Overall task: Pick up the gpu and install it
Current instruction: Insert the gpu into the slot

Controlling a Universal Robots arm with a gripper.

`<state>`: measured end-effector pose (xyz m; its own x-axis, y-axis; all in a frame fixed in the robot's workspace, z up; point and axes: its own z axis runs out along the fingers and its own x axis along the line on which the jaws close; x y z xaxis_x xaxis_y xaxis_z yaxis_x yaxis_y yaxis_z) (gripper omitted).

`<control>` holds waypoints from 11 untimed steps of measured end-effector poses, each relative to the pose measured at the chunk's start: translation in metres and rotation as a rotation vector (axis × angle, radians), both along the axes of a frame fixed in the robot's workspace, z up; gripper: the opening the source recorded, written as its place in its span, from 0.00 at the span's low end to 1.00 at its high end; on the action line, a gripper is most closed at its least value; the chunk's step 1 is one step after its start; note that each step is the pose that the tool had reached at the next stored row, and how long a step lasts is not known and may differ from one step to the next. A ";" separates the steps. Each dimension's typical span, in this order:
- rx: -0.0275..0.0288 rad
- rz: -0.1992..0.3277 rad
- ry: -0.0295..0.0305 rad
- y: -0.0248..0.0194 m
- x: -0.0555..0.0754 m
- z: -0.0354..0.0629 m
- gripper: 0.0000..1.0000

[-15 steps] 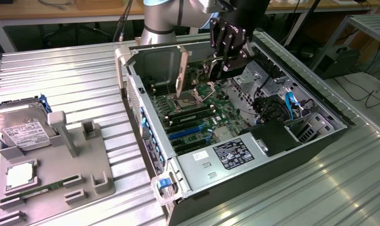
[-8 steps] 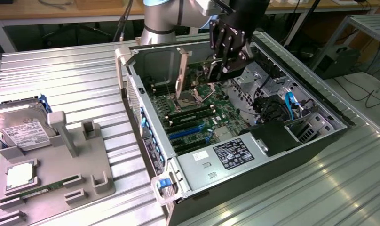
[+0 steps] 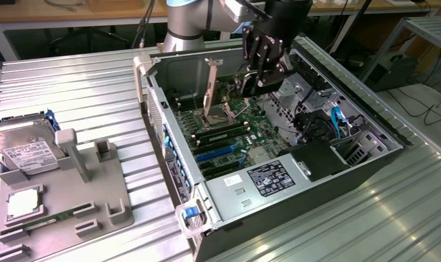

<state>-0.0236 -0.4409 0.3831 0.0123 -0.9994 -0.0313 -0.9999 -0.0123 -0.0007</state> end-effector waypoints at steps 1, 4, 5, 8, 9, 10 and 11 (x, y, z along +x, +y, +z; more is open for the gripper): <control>0.0001 0.000 0.0000 0.0000 0.000 -0.0007 0.28; 0.0001 0.000 0.0000 0.0000 0.000 -0.0027 0.28; 0.0001 0.000 0.0000 0.0000 0.000 -0.0034 0.28; -0.0001 0.000 0.0000 0.0000 0.000 -0.0052 0.28; 0.0001 0.000 0.0000 0.0000 0.000 -0.0057 0.28; -0.0001 0.000 0.0000 0.0000 0.000 -0.0064 0.28; 0.0000 0.000 -0.0001 0.0000 0.000 -0.0068 0.28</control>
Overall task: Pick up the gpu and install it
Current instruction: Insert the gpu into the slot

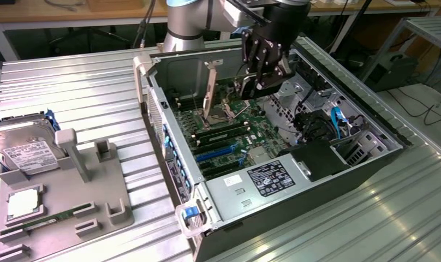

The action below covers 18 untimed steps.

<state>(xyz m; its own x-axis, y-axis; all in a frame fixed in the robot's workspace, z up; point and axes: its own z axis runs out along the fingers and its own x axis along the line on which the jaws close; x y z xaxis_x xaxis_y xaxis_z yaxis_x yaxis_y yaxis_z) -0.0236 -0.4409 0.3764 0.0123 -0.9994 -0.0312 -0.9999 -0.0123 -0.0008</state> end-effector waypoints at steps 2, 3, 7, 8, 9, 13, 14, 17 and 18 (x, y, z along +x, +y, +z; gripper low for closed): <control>0.0002 0.000 0.0001 0.0000 0.000 -0.0021 0.28; 0.0001 0.000 0.0001 0.0001 0.000 -0.0033 0.28; -0.0012 0.000 0.0001 0.0006 -0.001 -0.0094 0.28; -0.0013 0.000 0.0001 0.0006 -0.001 -0.0107 0.28; -0.0012 0.000 0.0001 0.0007 -0.001 -0.0144 0.28; -0.0013 0.000 0.0012 0.0007 -0.002 -0.0233 0.28; -0.0014 0.000 0.0014 0.0007 -0.002 -0.0252 0.28; -0.0013 -0.006 0.0042 0.0018 -0.002 -0.0300 0.28; -0.0014 -0.006 0.0044 0.0020 -0.002 -0.0318 0.28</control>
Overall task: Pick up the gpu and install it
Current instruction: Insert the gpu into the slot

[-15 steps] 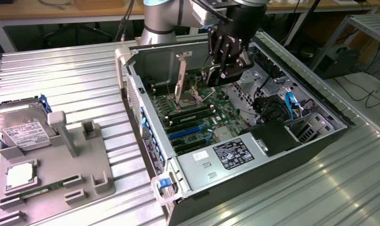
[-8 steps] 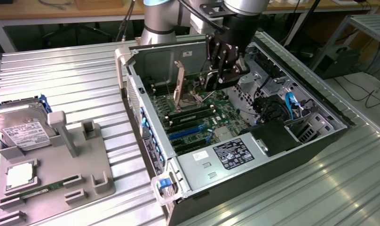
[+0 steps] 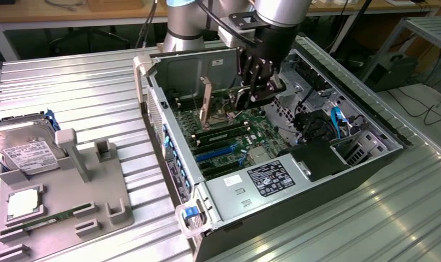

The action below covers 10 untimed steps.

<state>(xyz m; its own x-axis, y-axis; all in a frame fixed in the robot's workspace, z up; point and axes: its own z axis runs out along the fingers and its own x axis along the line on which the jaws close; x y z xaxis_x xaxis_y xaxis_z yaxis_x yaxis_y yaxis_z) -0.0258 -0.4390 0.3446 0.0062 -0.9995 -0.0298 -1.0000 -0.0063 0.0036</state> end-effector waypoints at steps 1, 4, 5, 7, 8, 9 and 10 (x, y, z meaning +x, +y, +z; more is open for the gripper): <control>0.0001 -0.001 0.0002 0.0001 0.000 -0.0018 0.28; 0.0000 -0.006 0.0006 0.0001 -0.002 -0.0069 0.28; -0.0001 -0.008 0.0006 0.0001 -0.003 -0.0083 0.28; -0.0001 -0.023 0.0006 0.0001 -0.004 -0.0119 0.28; 0.0000 -0.036 0.0006 0.0002 -0.004 -0.0138 0.28; 0.0000 -0.045 0.0006 0.0002 -0.004 -0.0152 0.28; 0.0000 -0.053 0.0006 0.0002 -0.004 -0.0169 0.28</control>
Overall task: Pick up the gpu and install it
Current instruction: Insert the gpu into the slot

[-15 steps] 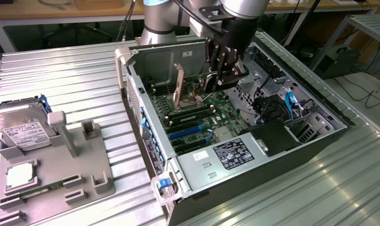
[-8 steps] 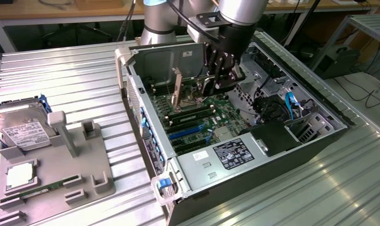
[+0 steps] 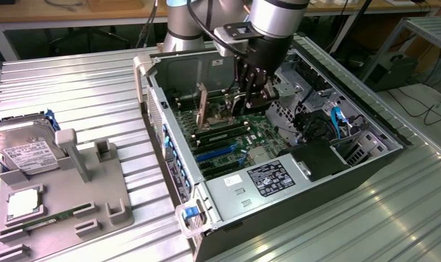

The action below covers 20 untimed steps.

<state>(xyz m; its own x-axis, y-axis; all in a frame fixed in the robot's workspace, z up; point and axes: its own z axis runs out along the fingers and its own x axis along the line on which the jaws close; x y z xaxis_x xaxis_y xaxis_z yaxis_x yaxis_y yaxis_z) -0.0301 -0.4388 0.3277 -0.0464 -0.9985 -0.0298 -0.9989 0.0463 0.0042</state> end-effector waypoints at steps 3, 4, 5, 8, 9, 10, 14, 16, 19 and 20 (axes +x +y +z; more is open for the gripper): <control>-0.0001 -0.003 0.0006 0.0000 -0.002 -0.0029 0.28; -0.0001 -0.003 0.0016 0.0000 -0.002 -0.0035 0.28; -0.0001 -0.003 0.0025 0.0000 -0.003 -0.0041 0.28; -0.0001 0.001 0.0031 0.0000 -0.007 -0.0075 0.28; -0.0001 0.004 0.0032 0.0000 -0.008 -0.0094 0.28; -0.0001 0.006 0.0032 0.0000 -0.009 -0.0112 0.28; -0.0002 0.032 0.0032 -0.0004 -0.012 -0.0147 0.28; -0.0001 0.052 0.0024 -0.0004 -0.012 -0.0155 0.28; 0.0000 0.058 0.0010 -0.0004 -0.013 -0.0185 0.28; -0.0001 0.058 0.0005 -0.0004 -0.014 -0.0202 0.28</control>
<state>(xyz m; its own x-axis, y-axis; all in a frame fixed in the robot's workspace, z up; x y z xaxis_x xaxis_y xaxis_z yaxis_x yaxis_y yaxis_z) -0.0444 -0.4392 0.3075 0.0120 -0.9995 -0.0298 -0.9999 -0.0121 0.0048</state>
